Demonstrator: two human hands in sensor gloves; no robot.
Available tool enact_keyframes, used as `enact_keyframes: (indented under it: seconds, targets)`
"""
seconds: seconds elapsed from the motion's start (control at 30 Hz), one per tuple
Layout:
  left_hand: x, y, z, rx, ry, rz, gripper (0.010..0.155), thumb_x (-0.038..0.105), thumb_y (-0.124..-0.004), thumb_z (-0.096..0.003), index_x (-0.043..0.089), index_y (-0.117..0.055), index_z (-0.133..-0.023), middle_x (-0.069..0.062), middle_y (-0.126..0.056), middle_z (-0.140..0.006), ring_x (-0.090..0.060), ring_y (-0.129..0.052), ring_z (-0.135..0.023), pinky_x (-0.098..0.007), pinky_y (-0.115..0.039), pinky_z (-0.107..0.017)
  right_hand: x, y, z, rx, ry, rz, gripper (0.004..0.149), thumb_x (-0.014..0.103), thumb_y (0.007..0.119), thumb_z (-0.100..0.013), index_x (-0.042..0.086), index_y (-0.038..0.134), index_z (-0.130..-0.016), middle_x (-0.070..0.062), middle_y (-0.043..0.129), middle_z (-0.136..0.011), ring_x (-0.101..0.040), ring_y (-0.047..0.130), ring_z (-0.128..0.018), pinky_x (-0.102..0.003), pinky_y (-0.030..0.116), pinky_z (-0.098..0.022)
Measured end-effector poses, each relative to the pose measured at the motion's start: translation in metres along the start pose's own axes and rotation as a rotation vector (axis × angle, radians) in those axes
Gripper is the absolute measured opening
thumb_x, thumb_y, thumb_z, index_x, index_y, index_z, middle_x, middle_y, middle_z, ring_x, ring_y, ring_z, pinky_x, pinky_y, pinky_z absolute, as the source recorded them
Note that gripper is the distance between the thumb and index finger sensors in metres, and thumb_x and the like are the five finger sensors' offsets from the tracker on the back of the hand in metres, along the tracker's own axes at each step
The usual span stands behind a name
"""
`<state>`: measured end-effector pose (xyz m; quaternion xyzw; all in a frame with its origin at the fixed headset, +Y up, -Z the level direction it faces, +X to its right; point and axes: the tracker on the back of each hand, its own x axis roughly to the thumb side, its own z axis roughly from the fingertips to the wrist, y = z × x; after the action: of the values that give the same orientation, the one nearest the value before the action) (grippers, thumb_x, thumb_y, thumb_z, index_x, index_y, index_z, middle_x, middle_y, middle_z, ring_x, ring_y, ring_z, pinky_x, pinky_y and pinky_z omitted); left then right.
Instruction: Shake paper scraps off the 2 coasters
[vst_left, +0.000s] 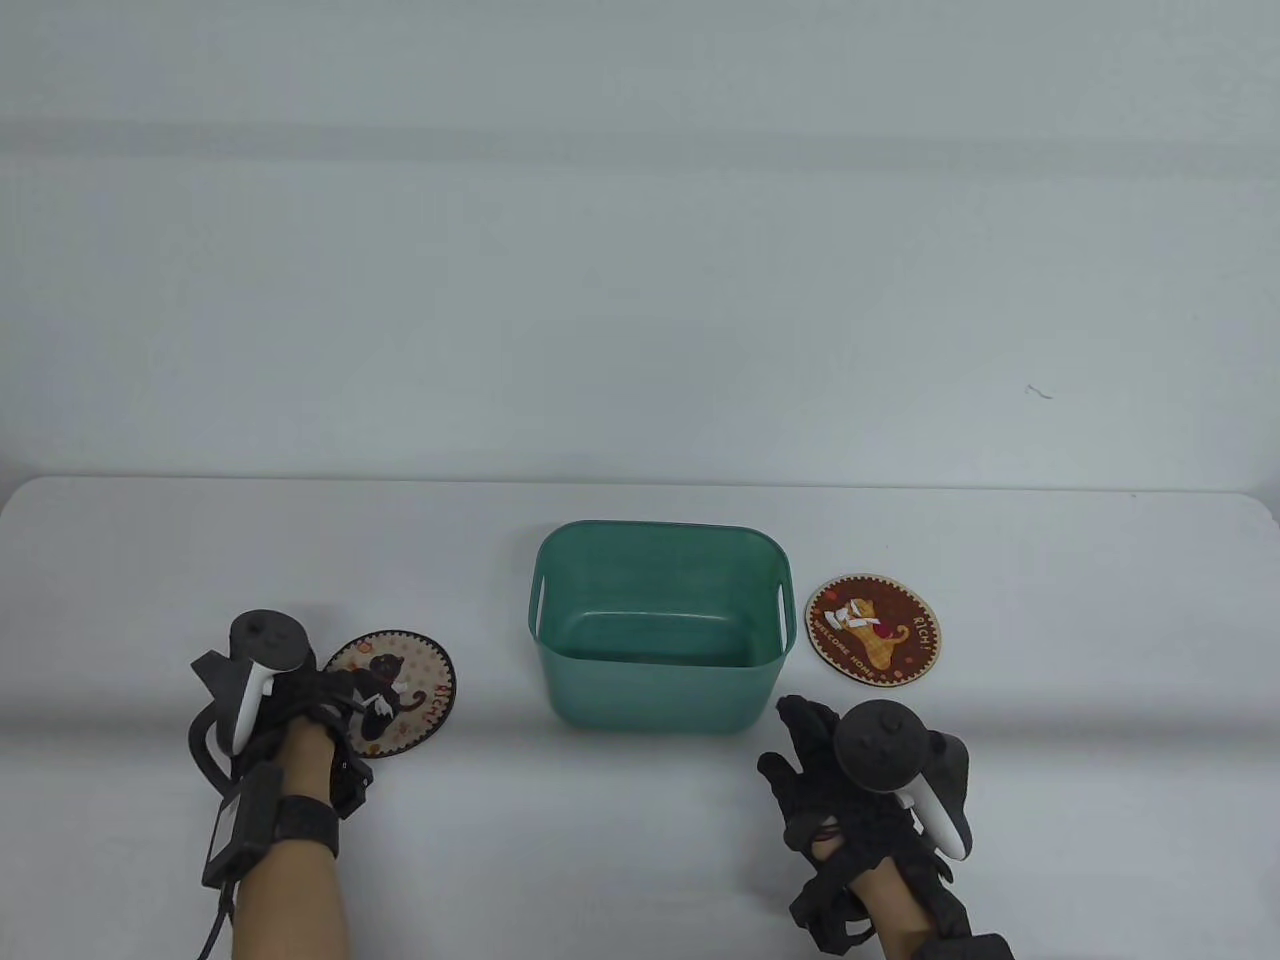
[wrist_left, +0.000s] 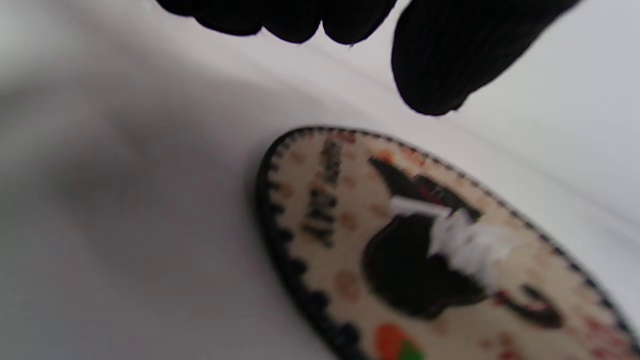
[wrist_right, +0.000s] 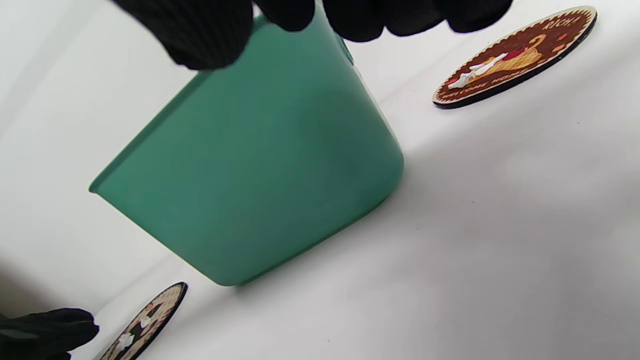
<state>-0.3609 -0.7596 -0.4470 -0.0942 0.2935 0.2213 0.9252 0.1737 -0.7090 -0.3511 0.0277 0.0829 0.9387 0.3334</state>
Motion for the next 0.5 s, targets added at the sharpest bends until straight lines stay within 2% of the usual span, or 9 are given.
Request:
enact_keyframes:
  seconds: [0.13,0.17,0.2,0.23,0.3,0.4,0.5]
  targets:
    - [0.0,-0.013,-0.008,-0.07,0.06,-0.083,0.076,0.048,-0.086,-0.0449,0.022,-0.046,-0.104,-0.009,-0.035,-0.108,-0.04,-0.035,-0.099,-0.052,-0.04,-0.072,-0.001,0.0,0.0,-0.004,0.003,0.002,0.063,0.042,0.069,-0.046,0.025,0.036,-0.097,-0.01,0.036,-0.104,-0.036,0.042,-0.096,-0.051,0.047,-0.068]
    - [0.0,-0.016,-0.008,-0.084,0.07,-0.103,0.074,0.047,-0.087,-0.0446,0.02,-0.05,-0.103,-0.009,-0.035,-0.108,-0.04,-0.035,-0.099,-0.052,-0.04,-0.072,0.0,0.0,0.0,-0.004,0.005,0.004,0.063,0.042,0.069,-0.046,0.025,0.035,-0.097,-0.01,0.036,-0.103,-0.036,0.042,-0.096,-0.051,0.047,-0.068]
    - [0.0,-0.016,-0.009,-0.105,0.076,-0.112,0.071,0.048,-0.083,-0.0454,0.02,-0.051,-0.102,-0.009,-0.037,-0.108,-0.04,-0.036,-0.098,-0.051,-0.042,-0.072,-0.001,0.0,0.0,-0.004,0.008,0.006,0.063,0.042,0.069,-0.046,0.025,0.036,-0.097,-0.01,0.036,-0.103,-0.036,0.042,-0.096,-0.051,0.047,-0.068]
    - [0.001,-0.016,-0.008,-0.097,0.066,-0.049,0.071,0.045,-0.085,-0.0456,0.018,-0.051,-0.102,-0.01,-0.037,-0.107,-0.041,-0.037,-0.098,-0.051,-0.044,-0.071,-0.002,0.001,0.001,-0.004,0.013,0.008,0.063,0.042,0.069,-0.046,0.025,0.036,-0.097,-0.01,0.036,-0.103,-0.036,0.042,-0.096,-0.051,0.047,-0.068]
    - [0.002,-0.015,-0.008,-0.079,0.059,-0.081,0.069,0.043,-0.087,-0.0445,0.019,-0.055,-0.1,-0.011,-0.042,-0.106,-0.041,-0.042,-0.095,-0.049,-0.048,-0.069,-0.003,0.001,0.001,-0.003,0.017,0.008,0.063,0.042,0.069,-0.046,0.025,0.036,-0.097,-0.01,0.036,-0.103,-0.036,0.042,-0.096,-0.051,0.047,-0.068]
    - [0.003,-0.014,-0.008,-0.068,0.052,-0.049,0.069,0.04,-0.089,-0.0435,0.02,-0.051,-0.098,-0.011,-0.047,-0.103,-0.039,-0.047,-0.092,-0.046,-0.053,-0.065,-0.003,0.001,0.002,-0.004,0.02,0.008,0.064,0.042,0.069,-0.046,0.025,0.035,-0.097,-0.01,0.036,-0.103,-0.036,0.042,-0.096,-0.051,0.047,-0.068]
    - [0.005,-0.011,-0.009,-0.038,0.036,-0.043,0.07,0.037,-0.093,-0.0411,0.021,-0.051,-0.095,-0.012,-0.06,-0.095,-0.038,-0.059,-0.084,-0.044,-0.06,-0.059,-0.004,-0.001,0.002,-0.014,0.024,0.003,0.064,0.042,0.069,-0.046,0.025,0.035,-0.097,-0.01,0.036,-0.103,-0.036,0.042,-0.096,-0.051,0.047,-0.068]
